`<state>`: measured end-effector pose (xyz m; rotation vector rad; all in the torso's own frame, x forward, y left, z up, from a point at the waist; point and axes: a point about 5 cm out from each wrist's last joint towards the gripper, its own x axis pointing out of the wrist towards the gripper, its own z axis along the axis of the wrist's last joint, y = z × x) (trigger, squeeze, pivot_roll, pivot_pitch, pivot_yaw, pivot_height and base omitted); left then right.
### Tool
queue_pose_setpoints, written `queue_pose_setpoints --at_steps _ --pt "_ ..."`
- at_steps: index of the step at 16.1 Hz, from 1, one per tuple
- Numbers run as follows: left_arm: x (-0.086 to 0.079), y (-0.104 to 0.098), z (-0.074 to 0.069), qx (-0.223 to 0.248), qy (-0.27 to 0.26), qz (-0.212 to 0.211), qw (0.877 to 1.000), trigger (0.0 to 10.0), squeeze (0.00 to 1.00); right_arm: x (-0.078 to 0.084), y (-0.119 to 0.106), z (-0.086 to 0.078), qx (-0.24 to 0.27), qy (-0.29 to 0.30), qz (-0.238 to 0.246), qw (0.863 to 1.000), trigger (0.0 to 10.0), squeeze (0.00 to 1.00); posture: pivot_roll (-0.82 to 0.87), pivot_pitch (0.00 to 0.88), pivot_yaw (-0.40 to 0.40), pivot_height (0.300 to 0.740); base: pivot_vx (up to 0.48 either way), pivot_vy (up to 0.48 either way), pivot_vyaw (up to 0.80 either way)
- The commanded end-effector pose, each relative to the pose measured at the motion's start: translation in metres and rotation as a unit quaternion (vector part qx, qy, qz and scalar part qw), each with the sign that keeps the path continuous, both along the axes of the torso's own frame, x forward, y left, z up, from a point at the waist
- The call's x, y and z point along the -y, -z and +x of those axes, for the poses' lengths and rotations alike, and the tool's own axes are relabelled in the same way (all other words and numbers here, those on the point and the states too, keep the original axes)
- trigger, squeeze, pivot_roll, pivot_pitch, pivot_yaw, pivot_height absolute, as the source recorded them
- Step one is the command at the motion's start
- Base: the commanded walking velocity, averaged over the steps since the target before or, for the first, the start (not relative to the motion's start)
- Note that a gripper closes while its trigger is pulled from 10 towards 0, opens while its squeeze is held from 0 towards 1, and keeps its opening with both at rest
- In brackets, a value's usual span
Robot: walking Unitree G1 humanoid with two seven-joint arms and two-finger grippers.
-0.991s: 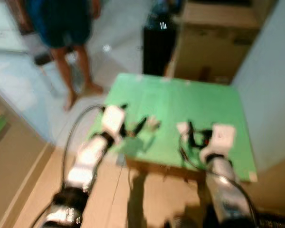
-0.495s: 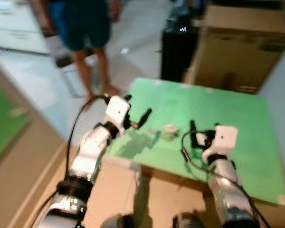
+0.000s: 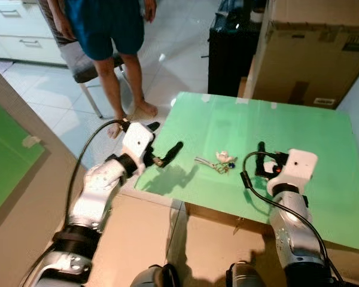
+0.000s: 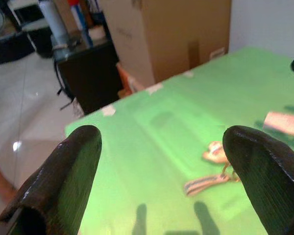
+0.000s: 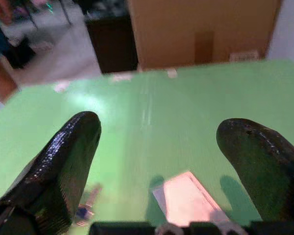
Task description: Hang keys on a hook
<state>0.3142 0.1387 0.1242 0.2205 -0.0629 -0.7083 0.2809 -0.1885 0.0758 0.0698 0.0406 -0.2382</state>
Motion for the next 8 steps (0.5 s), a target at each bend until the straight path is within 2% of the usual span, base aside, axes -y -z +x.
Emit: queue_pose_setpoints --at_steps 1,5,8 --pt "-0.006 -0.002 -0.002 -0.003 0.000 0.000 1.000 10.0 0.00 0.002 0.006 -0.002 -0.012 0.013 0.004 1.000 10.0 0.00 -0.17 0.165 0.180 0.740 0.000 0.000 0.00" --pt "-0.014 -0.006 -0.010 -0.009 -0.002 0.007 1.000 10.0 0.00 0.007 0.019 0.000 -0.044 0.040 0.031 0.998 10.0 0.00 -0.13 0.180 0.188 0.740 0.000 0.000 0.00" --pt "-0.019 -0.007 -0.013 -0.012 -0.006 0.010 1.000 10.0 0.00 -0.006 0.022 -0.002 -0.049 0.043 0.035 0.997 10.0 0.00 -0.11 0.191 0.190 0.740 0.000 0.000 0.00"
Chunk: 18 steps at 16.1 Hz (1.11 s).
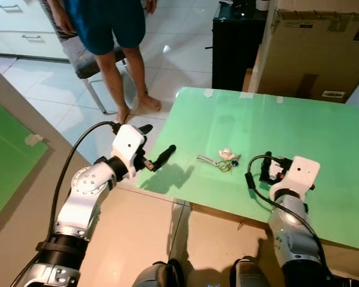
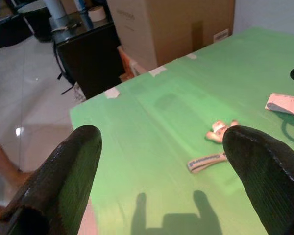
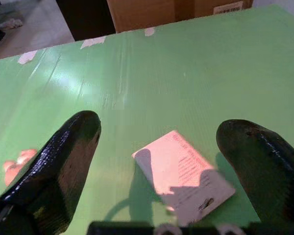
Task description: Hang keys on a hook
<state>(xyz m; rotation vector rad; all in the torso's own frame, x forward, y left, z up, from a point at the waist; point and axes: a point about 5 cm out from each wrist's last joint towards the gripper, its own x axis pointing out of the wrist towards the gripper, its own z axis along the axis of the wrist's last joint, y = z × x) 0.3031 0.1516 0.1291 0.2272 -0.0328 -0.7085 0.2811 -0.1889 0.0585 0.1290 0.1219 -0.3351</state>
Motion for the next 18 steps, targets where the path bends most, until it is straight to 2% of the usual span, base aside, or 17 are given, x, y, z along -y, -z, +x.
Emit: queue_pose_setpoints --at_steps 1,5,11,14,18 --pt "-0.008 -0.003 -0.003 0.000 -0.006 0.003 1.000 10.0 0.00 -0.009 0.012 -0.004 -0.023 0.001 0.008 1.000 10.0 0.00 -0.11 0.196 0.196 0.740 0.000 0.000 0.00" --pt "-0.016 -0.007 -0.008 -0.008 -0.006 0.015 1.000 10.0 0.00 -0.010 0.020 -0.001 -0.033 0.020 0.036 0.999 10.0 0.00 -0.08 0.220 0.229 0.740 0.000 0.000 0.00" --pt "-0.018 -0.006 -0.014 -0.021 -0.004 0.016 1.000 10.0 0.00 -0.005 0.024 -0.004 -0.046 0.046 0.018 0.998 10.0 0.00 -0.08 0.235 0.235 0.740 0.000 0.000 0.00" --pt "-0.017 -0.005 -0.014 -0.024 -0.005 0.016 1.000 10.0 0.00 -0.010 0.021 -0.008 -0.037 0.050 0.014 0.998 10.0 0.00 -0.09 0.233 0.227 0.740 0.000 0.000 0.00" --pt "-0.015 -0.003 -0.018 -0.030 -0.002 0.015 0.999 10.0 0.00 -0.020 0.030 -0.016 -0.052 0.047 0.019 0.997 10.0 0.00 -0.10 0.244 0.233 0.740 0.000 0.000 0.00"
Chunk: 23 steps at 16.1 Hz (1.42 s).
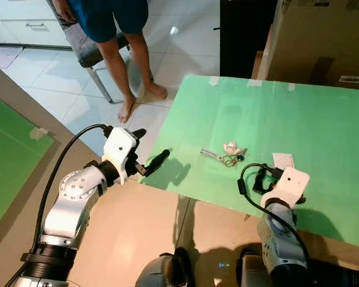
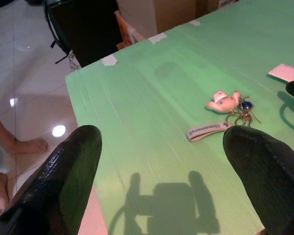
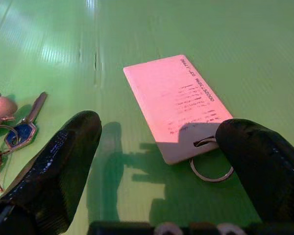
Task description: Hang keys on a hook
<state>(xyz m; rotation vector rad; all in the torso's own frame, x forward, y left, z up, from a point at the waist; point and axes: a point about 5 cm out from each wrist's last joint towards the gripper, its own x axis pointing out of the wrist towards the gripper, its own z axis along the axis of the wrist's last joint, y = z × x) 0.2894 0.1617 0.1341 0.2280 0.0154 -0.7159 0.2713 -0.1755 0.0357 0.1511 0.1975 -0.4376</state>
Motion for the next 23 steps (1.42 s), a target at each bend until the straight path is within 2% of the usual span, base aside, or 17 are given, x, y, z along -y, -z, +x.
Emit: queue_pose_setpoints --at_steps 1,4,5,6,20,21,22,23 --pt "-0.006 0.002 -0.004 -0.009 -0.002 0.007 1.000 10.0 0.00 -0.007 0.009 -0.006 -0.017 -0.002 0.008 1.000 10.0 0.00 -0.09 0.248 0.238 0.740 0.000 0.000 0.00" --pt "-0.010 -0.001 -0.004 -0.010 -0.001 0.015 1.000 10.0 0.00 -0.002 0.012 -0.004 -0.023 0.010 0.017 1.000 10.0 0.00 -0.08 0.254 0.255 0.740 0.000 0.000 0.00" --pt "-0.011 -0.002 -0.004 -0.010 -0.001 0.017 1.000 10.0 0.00 0.000 0.010 -0.003 -0.018 0.014 0.018 1.000 5.5 0.00 -0.08 0.253 0.257 0.740 0.000 0.000 0.00" --pt "-0.011 -0.002 -0.004 -0.010 -0.001 0.018 1.000 10.0 0.00 0.000 0.009 -0.003 -0.014 0.015 0.018 1.000 0.0 0.00 -0.08 0.253 0.258 0.740 0.000 0.000 0.00" --pt "-0.008 0.000 -0.003 -0.015 0.003 0.021 1.000 10.0 0.00 -0.006 0.008 -0.006 -0.002 0.013 0.037 0.999 0.0 0.00 -0.09 0.268 0.257 0.740 0.000 0.000 0.00" --pt "-0.007 -0.001 -0.003 -0.014 0.003 0.021 1.000 10.0 0.00 -0.005 0.003 -0.006 0.009 0.012 0.019 1.000 0.0 0.00 -0.09 0.271 0.259 0.740 0.000 0.000 0.00" --pt "-0.007 0.000 -0.002 -0.014 0.003 0.021 1.000 10.0 0.00 -0.004 -0.009 -0.004 0.035 -0.002 -0.031 0.999 0.0 0.00 -0.09 0.272 0.258 0.740 0.000 0.000 0.00" --pt "-0.006 0.000 -0.002 -0.015 0.004 0.021 1.000 10.0 0.00 -0.005 -0.012 -0.004 0.038 -0.003 -0.033 0.999 0.0 0.00 -0.10 0.273 0.257 0.740 0.000 0.000 0.00"
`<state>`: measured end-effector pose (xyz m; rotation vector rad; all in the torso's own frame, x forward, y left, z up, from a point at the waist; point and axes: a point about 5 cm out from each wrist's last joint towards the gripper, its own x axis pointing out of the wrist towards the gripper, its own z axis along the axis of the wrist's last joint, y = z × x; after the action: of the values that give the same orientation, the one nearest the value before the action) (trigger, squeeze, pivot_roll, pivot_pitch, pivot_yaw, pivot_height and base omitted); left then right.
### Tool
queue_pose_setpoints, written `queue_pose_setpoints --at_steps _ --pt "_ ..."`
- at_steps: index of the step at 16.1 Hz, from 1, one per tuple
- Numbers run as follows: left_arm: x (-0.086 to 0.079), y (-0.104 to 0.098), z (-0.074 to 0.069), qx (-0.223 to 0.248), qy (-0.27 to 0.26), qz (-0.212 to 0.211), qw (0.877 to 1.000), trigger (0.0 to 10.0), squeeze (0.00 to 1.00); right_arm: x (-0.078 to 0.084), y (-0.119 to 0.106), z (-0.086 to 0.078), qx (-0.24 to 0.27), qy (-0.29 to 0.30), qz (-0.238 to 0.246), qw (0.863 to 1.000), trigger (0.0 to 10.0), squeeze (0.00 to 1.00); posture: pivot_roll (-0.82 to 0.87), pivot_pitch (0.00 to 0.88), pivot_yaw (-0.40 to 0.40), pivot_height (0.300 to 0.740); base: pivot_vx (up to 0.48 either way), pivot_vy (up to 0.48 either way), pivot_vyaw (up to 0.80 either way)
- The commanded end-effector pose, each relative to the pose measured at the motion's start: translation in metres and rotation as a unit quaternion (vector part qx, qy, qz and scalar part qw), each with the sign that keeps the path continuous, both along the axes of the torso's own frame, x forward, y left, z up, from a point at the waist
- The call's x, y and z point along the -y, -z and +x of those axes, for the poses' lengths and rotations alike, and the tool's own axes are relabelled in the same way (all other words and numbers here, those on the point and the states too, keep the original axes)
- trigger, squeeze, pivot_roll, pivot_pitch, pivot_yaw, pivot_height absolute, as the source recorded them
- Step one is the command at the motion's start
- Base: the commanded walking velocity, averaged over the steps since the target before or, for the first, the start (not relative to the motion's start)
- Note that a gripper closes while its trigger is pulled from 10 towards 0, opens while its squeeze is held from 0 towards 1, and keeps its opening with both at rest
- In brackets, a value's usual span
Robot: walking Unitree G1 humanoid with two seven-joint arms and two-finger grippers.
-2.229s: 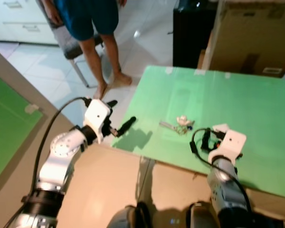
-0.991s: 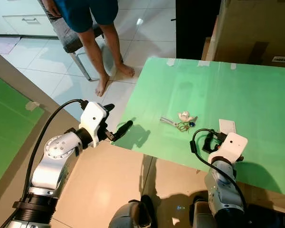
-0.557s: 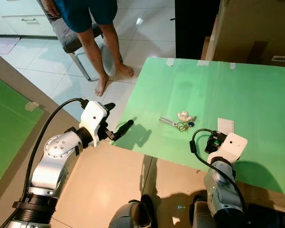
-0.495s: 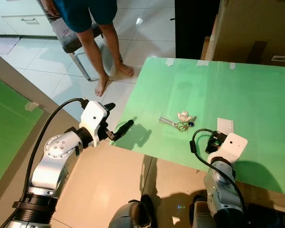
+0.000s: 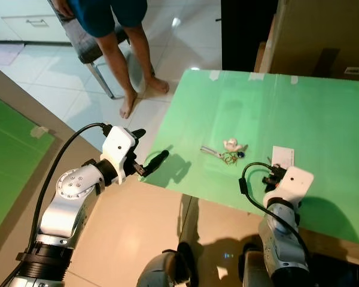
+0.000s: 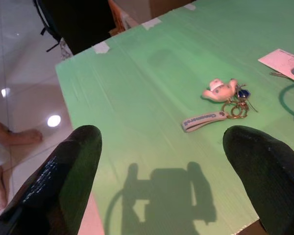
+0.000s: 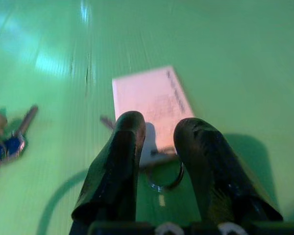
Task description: Hang keys on a hook
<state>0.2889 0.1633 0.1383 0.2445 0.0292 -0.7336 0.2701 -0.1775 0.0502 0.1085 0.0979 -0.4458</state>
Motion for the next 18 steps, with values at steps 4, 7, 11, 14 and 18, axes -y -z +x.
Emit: queue_pose_setpoints --at_steps 4,7,11,14,18 --pt "0.002 0.007 0.000 -0.011 -0.004 0.003 1.000 10.0 0.00 -0.010 -0.008 -0.005 0.010 -0.019 -0.015 1.000 0.0 0.00 -0.12 0.268 0.238 0.740 0.000 0.000 0.00" --pt "0.008 0.010 0.000 -0.012 -0.004 -0.006 1.000 10.0 0.00 -0.014 -0.009 -0.011 0.007 -0.035 -0.020 0.999 0.0 0.00 -0.14 0.263 0.222 0.740 0.000 0.000 0.00" --pt "0.010 0.011 0.000 -0.012 -0.004 -0.008 1.000 10.0 0.00 -0.009 -0.009 -0.016 -0.006 -0.006 -0.026 1.000 10.0 0.00 -0.14 0.257 0.219 0.740 0.000 0.000 0.00" --pt "0.010 0.013 0.001 -0.010 -0.003 -0.007 1.000 10.0 0.00 -0.008 -0.004 -0.023 -0.012 0.004 -0.028 1.000 10.0 1.00 -0.15 0.243 0.216 0.740 0.000 0.000 0.00" --pt "0.013 0.012 0.002 -0.007 0.000 -0.009 1.000 10.0 0.00 -0.004 0.001 -0.022 -0.011 0.014 -0.013 1.000 10.0 1.00 -0.15 0.228 0.216 0.740 0.000 0.000 0.00"
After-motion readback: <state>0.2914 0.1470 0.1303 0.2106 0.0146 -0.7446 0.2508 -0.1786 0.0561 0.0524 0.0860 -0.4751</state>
